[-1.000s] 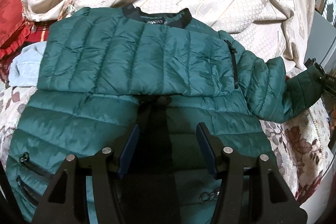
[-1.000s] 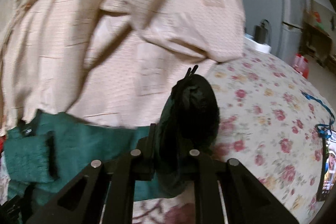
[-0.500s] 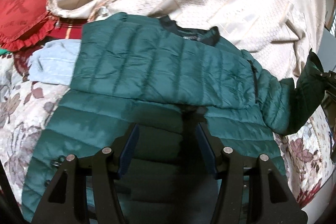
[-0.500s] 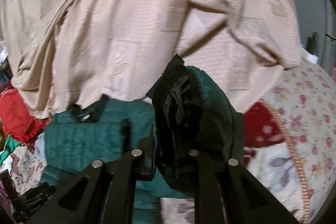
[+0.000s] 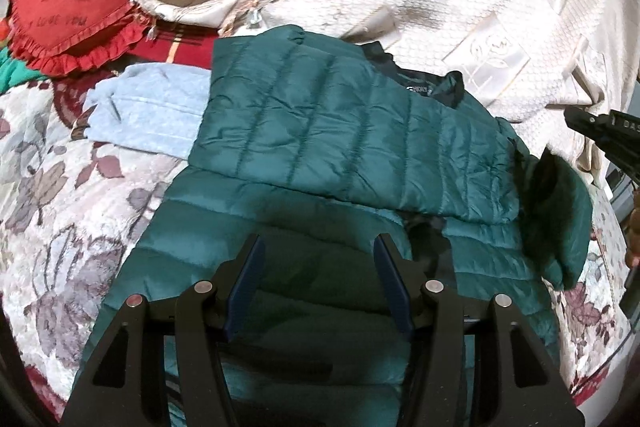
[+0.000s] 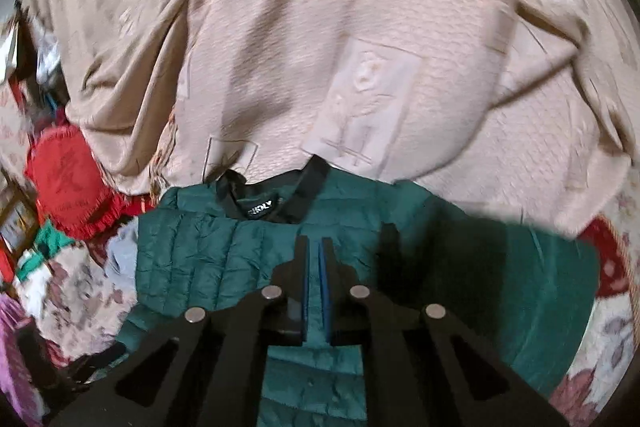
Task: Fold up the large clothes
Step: 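Lift the hem with the right tool and fold it toward the collar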
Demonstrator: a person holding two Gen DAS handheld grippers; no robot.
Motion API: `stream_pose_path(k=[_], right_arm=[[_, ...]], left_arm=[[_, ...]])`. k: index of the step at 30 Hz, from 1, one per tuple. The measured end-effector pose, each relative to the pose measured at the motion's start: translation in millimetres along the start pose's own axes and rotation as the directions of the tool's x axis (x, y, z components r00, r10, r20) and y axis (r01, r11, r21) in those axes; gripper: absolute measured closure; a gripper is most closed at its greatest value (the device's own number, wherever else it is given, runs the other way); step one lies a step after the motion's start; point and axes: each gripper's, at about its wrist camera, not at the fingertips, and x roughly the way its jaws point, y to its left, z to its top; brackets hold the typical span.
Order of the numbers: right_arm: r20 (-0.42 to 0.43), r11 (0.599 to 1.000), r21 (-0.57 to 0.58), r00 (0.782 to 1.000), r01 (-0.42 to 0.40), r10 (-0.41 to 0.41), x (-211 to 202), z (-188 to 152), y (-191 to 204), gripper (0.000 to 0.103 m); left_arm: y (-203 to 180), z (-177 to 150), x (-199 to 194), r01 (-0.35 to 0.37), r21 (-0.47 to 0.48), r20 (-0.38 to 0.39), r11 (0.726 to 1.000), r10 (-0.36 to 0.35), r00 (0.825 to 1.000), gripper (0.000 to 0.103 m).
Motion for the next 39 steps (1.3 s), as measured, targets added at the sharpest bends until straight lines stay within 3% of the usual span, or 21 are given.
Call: stream_pose_path(k=[4, 6, 7, 8, 10, 15, 17, 19, 25, 27, 28, 29, 31, 39], right_arm=[[-0.007, 1.0, 0.016, 1.0, -0.008, 0.008, 3, 0, 2, 0.098], [-0.023, 1.0, 0.021, 0.999, 0.023, -0.023, -1, -1, -8, 0.088], [-0.033, 0.999, 0.019, 0.999, 0.043, -0.042, -3, -2, -13, 0.071], [-0.038, 0.998, 0.018, 0.997, 0.068, -0.067, -6, -5, -19, 0.047], [-0.037, 0.99, 0.032, 0.99, 0.137, -0.136, -16, -12, -36, 0.028], [-0.075, 0.966, 0.104, 0.971, 0.236, -0.229, -27, -29, -80, 0.025], [-0.104, 0.965, 0.111, 0.969, 0.237, -0.226, -21, -36, -86, 0.014], [-0.15, 0.967, 0.102, 0.964, 0.235, -0.219, -5, -44, -86, 0.01], [-0.203, 0.926, 0.095, 0.918, 0.365, -0.341, 52, -58, -92, 0.012], [-0.198, 0.917, 0.112, 0.913, 0.383, -0.357, 59, -63, -100, 0.041], [-0.191, 0.92, 0.14, 0.922, 0.365, -0.337, 58, -65, -106, 0.075], [-0.186, 0.925, 0.174, 0.934, 0.337, -0.305, 55, -67, -111, 0.086], [-0.165, 0.932, 0.211, 0.951, 0.294, -0.263, 42, -69, -114, 0.089], [-0.002, 0.982, 0.131, 0.991, 0.135, -0.136, -20, -29, -61, 0.089]], left_arm=[[6, -1, -1, -0.003, 0.0, 0.008, 1.0, 0.003, 1.0, 0.064], [8, -2, 2, 0.0, -0.012, -0.001, 1.0, 0.0, 1.0, 0.064], [9, -2, 3, 0.003, -0.02, -0.006, 1.0, -0.003, 1.0, 0.064], [10, -2, 4, 0.007, -0.028, -0.01, 1.0, -0.007, 1.0, 0.064], [9, -3, 5, 0.011, -0.033, -0.01, 0.999, -0.011, 1.0, 0.064], [-1, -7, 11, 0.018, -0.016, -0.025, 1.0, -0.019, 1.0, 0.064], [-5, -10, 13, 0.019, -0.007, -0.027, 1.0, -0.02, 0.999, 0.064], [-7, -12, 14, 0.019, 0.0, -0.033, 1.0, -0.019, 0.999, 0.064], [-8, -15, 13, 0.009, 0.01, -0.039, 1.0, -0.009, 0.999, 0.064], [-5, -14, 11, 0.005, 0.008, -0.032, 1.0, -0.005, 0.999, 0.064], [-3, -13, 10, 0.003, 0.006, -0.026, 1.0, -0.002, 1.0, 0.064], [-1, -13, 9, -0.001, 0.004, -0.021, 1.0, 0.001, 1.0, 0.064], [2, -11, 10, -0.011, 0.0, -0.016, 1.0, 0.011, 1.0, 0.064], [6, -10, 10, -0.031, -0.012, -0.018, 0.999, 0.031, 0.999, 0.064]])
